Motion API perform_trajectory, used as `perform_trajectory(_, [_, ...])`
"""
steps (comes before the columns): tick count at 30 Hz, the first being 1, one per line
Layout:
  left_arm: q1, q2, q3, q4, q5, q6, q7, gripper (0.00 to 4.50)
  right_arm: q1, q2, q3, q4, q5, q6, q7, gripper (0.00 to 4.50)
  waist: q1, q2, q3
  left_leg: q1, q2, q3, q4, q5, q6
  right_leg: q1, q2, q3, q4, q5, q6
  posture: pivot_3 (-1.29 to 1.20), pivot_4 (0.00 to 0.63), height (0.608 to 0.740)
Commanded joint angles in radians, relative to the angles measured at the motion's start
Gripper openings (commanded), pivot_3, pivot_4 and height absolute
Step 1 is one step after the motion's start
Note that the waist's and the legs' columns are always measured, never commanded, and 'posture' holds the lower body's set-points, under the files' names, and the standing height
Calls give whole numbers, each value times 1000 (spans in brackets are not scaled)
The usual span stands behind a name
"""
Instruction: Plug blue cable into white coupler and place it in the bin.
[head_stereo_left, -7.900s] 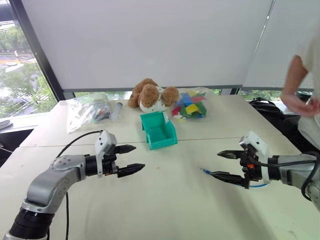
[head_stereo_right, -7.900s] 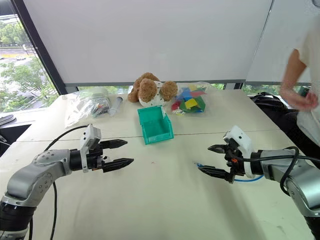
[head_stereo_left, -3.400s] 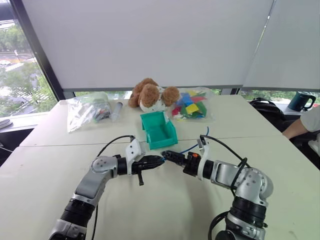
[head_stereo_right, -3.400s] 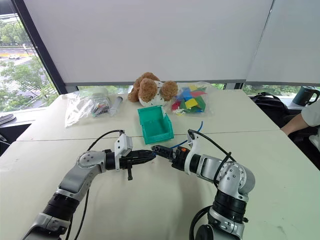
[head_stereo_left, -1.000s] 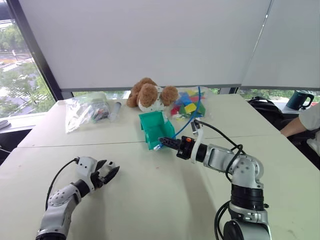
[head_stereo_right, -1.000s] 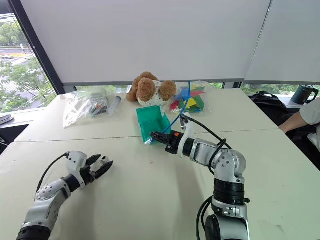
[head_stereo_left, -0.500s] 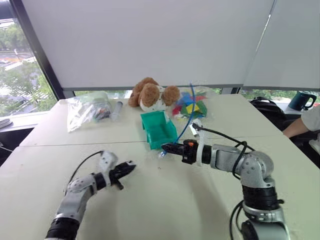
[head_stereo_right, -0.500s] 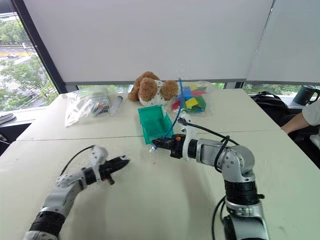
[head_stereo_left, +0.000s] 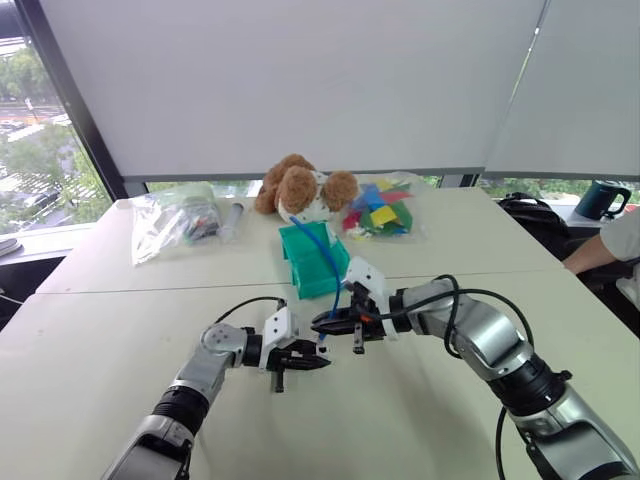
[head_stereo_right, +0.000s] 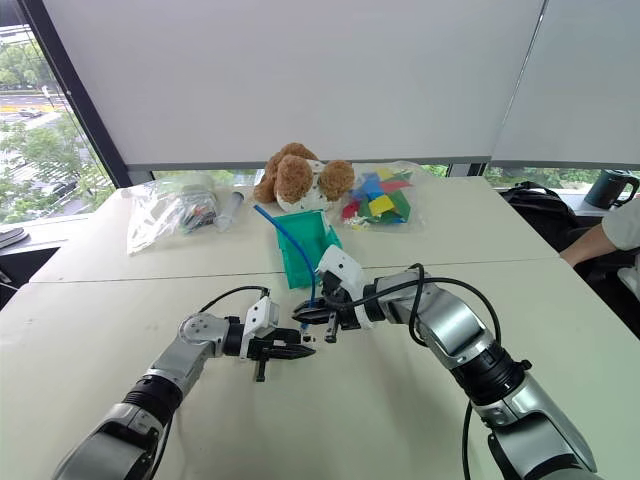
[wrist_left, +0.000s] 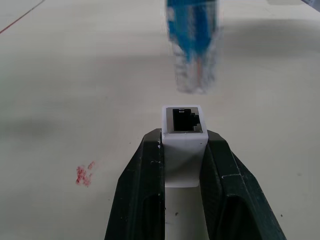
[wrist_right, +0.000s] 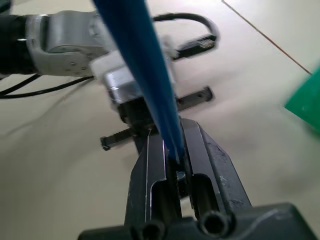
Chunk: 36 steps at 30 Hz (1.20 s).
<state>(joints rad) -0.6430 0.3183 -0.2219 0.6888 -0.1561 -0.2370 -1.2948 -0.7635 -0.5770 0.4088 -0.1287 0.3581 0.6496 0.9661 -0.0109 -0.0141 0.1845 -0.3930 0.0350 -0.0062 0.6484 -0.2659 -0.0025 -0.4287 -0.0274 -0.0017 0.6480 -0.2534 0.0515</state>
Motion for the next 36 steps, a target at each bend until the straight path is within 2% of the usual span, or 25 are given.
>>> perform_trajectory(1, [-11,-6,-7,42,27,-34,-6,345,-30,4,7,22,-55,-79,46,0,1,0,0,0,0,0,0,0,0,0,0,0,0,0,0,0,150,740])
perform_trajectory(11, [-18,-1,2,69,19,-49,-25,345,-36,10,22,113,-167,-212,135,0,0,0,0,0,0,0,0,0,0,0,0,0,1,0,0,0,150,740])
perform_trajectory(22, [-37,-3,8,90,21,-46,-38,345,-54,26,37,139,-222,-293,245,0,0,0,0,1,0,0,0,0,0,0,0,0,1,0,0,0,150,740])
perform_trajectory(36, [-27,-2,11,78,19,-44,-37,345,-127,63,48,238,-300,-404,313,0,0,0,0,1,0,0,1,0,0,0,0,0,2,0,0,0,150,740])
